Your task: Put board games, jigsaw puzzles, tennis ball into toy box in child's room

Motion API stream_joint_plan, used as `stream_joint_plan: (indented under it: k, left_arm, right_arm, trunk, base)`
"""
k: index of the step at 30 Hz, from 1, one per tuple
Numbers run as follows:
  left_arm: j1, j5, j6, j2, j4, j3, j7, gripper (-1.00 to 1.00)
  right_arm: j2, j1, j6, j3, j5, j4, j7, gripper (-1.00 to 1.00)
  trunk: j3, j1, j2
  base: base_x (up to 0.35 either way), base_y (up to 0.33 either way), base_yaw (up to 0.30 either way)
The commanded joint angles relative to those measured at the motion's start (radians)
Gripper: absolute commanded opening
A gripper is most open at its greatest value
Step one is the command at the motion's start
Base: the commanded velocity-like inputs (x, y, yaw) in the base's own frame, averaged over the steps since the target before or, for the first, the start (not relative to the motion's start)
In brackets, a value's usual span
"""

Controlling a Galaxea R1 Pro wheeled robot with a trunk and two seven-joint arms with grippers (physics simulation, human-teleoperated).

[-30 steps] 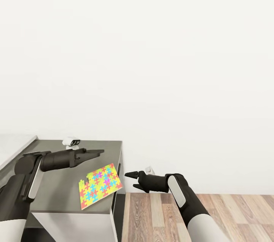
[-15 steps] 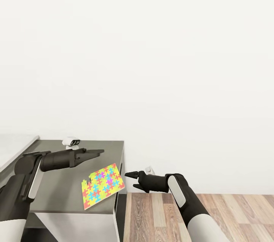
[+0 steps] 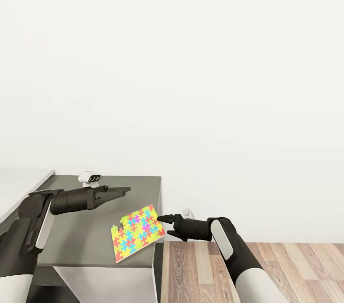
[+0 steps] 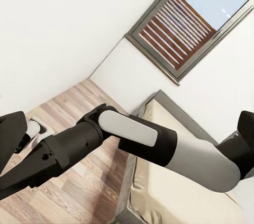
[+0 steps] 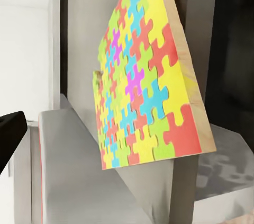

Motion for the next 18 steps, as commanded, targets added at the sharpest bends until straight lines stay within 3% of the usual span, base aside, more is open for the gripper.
stream_joint_plan:
  k: [1, 18]
  left_arm:
    - [-0.001, -0.001, 0.011, 0.0, 0.0, 0.0, -0.004, 1.0]
    - [-0.001, -0.001, 0.009, 0.0, 0.0, 0.0, -0.004, 1.0]
  right_arm:
    - [0.001, -0.001, 0.005, -0.003, 0.004, 0.0, 0.004, 1.0]
    - [0.001, -0.001, 0.005, -0.003, 0.004, 0.0, 0.004, 1.0]
  trunk:
    - [-0.001, 0.0, -0.001]
    - [-0.001, 0.0, -0.001]
  base:
    - [0.0, 0.008, 0.0]
    - [-0.003, 0.005, 0.0]
